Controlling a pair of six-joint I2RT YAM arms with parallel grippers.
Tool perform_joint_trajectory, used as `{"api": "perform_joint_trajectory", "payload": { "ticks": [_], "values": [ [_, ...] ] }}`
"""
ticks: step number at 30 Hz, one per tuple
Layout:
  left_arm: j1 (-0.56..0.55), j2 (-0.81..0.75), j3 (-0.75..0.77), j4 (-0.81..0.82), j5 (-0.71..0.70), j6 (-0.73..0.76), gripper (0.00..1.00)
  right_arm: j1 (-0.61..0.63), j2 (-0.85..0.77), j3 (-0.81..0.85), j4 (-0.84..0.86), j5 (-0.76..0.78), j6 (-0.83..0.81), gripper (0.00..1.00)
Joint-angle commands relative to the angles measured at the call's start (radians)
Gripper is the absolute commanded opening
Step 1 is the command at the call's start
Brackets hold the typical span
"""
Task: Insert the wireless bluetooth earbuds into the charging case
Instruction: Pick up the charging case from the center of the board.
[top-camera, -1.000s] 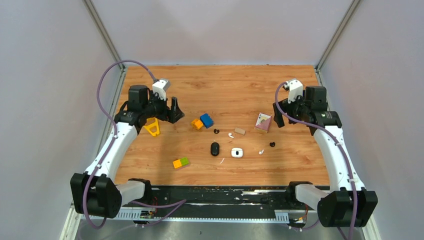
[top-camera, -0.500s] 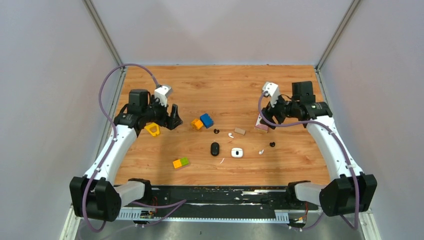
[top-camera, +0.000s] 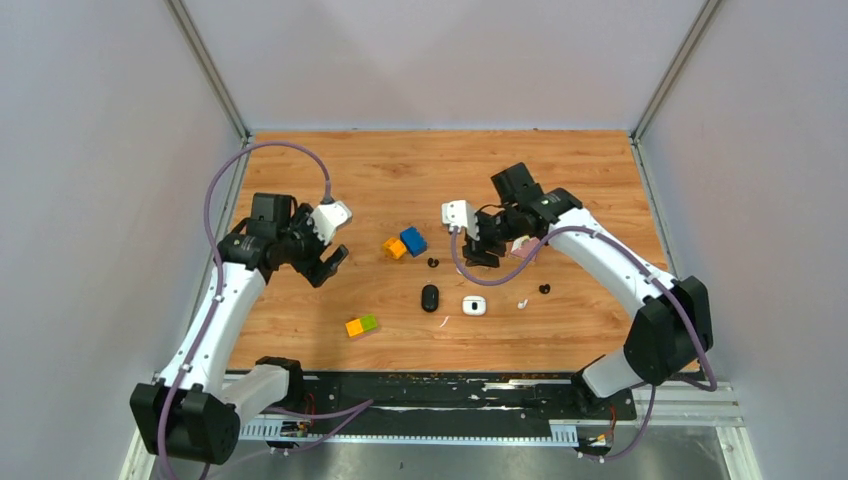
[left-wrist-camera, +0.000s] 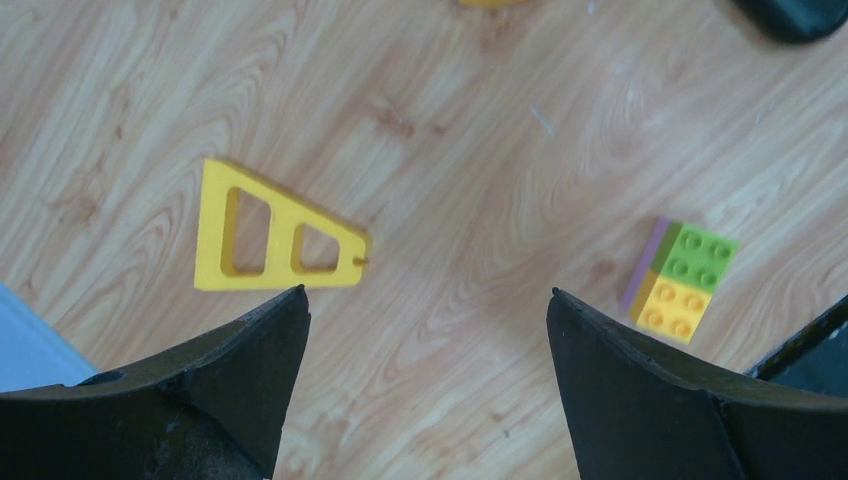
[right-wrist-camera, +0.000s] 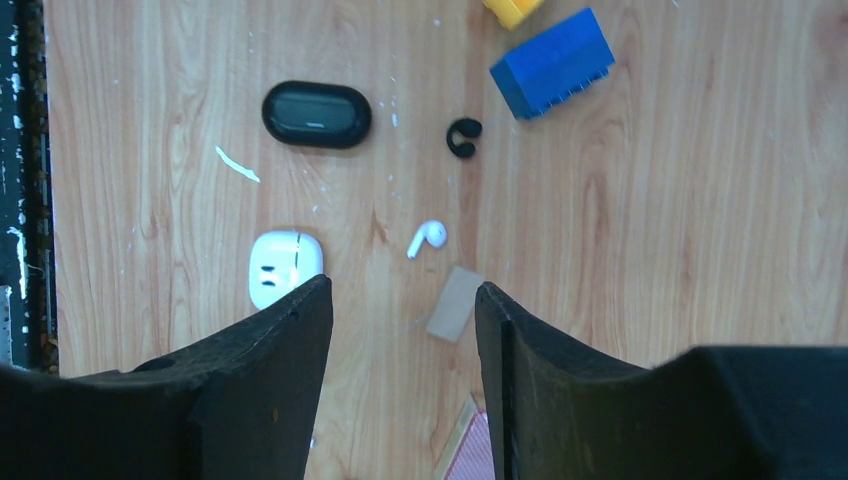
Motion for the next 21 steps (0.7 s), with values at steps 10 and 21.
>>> {"api": "perform_joint_trajectory", "payload": {
  "ticks": [10, 21],
  "values": [
    [0.003, -0.089, -0.116, -0.155, 0.033, 0.124, 0.95, 0.083, 0.054, -0.068, -0.045, 0.022, -0.135, 0.47],
    [0.003, 0.01, -0.058, 0.058, 0.087, -0.221, 0.93, 0.153, -0.116, -0.411, 0.184, 0.16, -0.041, 0.63]
  ]
}}
